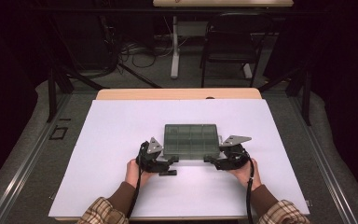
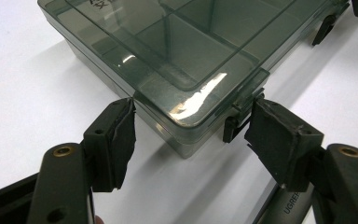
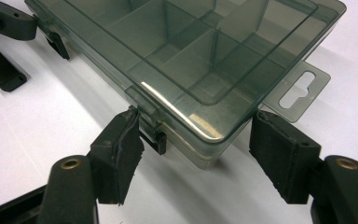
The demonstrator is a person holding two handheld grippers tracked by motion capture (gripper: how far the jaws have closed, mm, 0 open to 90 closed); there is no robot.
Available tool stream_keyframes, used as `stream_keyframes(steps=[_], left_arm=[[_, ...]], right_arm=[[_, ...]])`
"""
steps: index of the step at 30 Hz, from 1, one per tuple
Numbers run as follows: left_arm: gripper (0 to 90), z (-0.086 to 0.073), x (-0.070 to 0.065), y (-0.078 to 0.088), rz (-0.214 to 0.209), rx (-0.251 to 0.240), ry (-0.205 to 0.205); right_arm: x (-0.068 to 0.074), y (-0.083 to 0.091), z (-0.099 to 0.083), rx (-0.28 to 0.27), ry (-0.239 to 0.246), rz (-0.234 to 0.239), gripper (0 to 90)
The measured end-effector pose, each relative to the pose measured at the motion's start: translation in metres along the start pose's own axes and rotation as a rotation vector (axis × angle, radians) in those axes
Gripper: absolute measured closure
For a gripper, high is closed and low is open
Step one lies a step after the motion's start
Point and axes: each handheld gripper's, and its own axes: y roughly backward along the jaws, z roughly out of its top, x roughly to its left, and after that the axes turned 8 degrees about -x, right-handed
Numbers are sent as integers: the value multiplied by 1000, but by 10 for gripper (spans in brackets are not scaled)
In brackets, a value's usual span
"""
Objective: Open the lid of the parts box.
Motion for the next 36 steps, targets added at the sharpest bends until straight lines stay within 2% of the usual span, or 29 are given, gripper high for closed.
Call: stream_keyframes(steps=[26,30,36], left_arm=[[323,0,0,1,6,-3,-1],[320,1,-1,1,5,-7,7],[327,1,-2,1,1,-3,-6]], right_arm=[[0,2,0,5,-6,2,368],[0,2,0,-1,-7,-1,373],[-1,5,1,-17,-11,-1,394]])
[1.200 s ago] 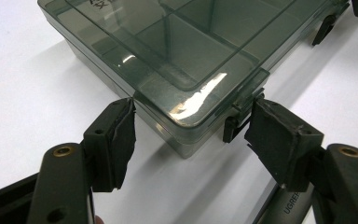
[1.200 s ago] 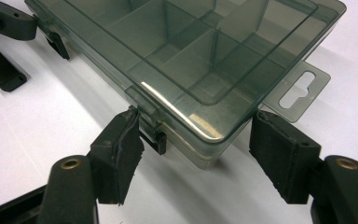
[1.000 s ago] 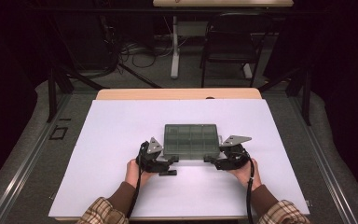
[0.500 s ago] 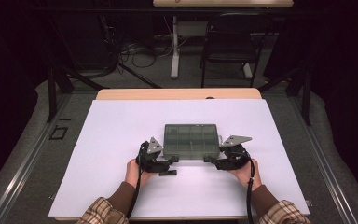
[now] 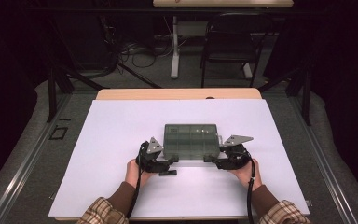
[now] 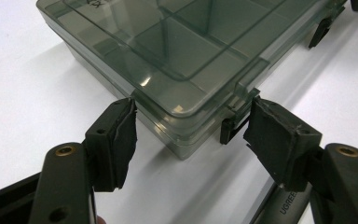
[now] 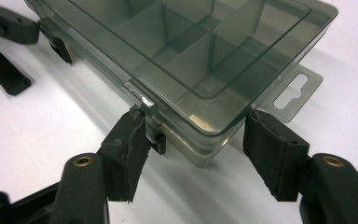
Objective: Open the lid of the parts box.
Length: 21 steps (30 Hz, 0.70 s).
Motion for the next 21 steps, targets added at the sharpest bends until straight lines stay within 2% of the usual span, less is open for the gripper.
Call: stream_keyframes(steps=[7,10,15,21], left_arm=[[294,0,1,1,9,-3,-4],[220,1,0,1,-2,-11,-2],[169,3,1,2,8,-23,-5],[198,7,3,6,32,-37,-23]], right_arm=[[0,1,0,-12,0,-2,408],[0,2,1,-19,-3,-6,422],[0,3,1,-26,-4,-6,436],[-1,5,3,-43,-8,-10,459]])
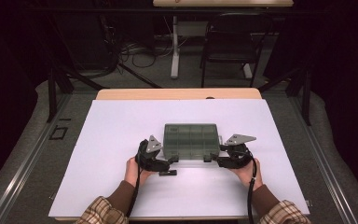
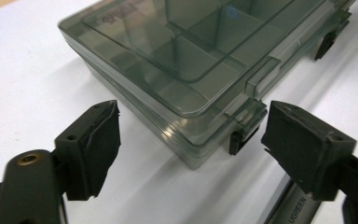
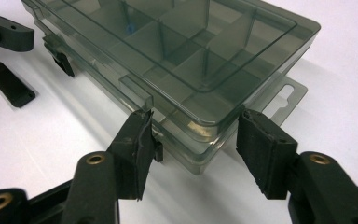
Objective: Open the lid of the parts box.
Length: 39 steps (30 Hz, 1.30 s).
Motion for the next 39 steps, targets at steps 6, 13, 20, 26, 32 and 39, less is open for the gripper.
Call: stream_keyframes(steps=[6,13,20,26,32,39], left_arm=[[273,5,-3,3,12,-4,-9],[324,6,-7,3,42,-9,-43],[364,7,-10,5,84,-45,-80],[429,7,-9,6,104,-67,-69],[453,6,-10,8,117,-96,-100],[465,7,-9,10,117,-114,-102]], right_arm=[[0,1,1,-11,-4,0,468],[-1,4,3,-27,-17,9,470],[-2,4,3,-35,-14,9,475],[-3,6,5,-40,-18,15,478],[-2,6,5,-38,-14,17,475],[-1,7,7,-19,34,-10,437]])
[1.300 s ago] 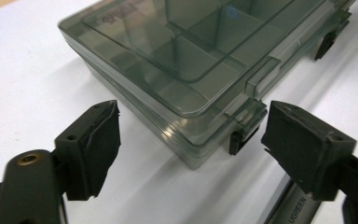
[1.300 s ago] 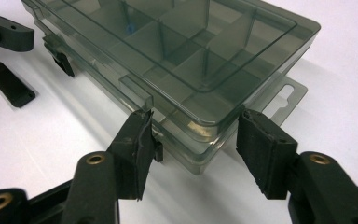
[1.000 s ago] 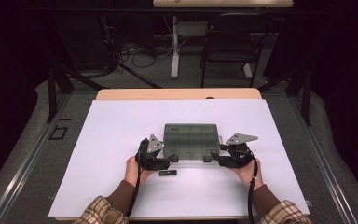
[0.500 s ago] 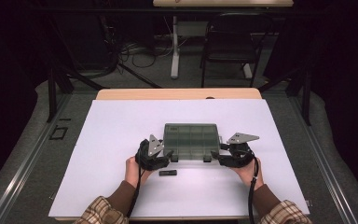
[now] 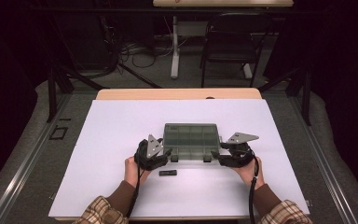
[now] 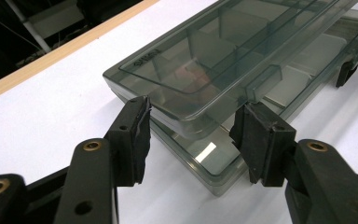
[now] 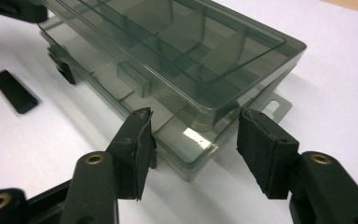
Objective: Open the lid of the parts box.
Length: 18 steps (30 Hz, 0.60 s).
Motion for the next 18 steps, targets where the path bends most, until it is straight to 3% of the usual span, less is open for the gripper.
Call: stream_keyframes(steps=[10,18], left_arm=[[462,-1,1,0,-9,-5,-3],[454,1,4,0,-10,-9,-3]], right_arm=[[0,-6,3,-24,76,-64,432],[1,-5,4,-42,92,-67,444]])
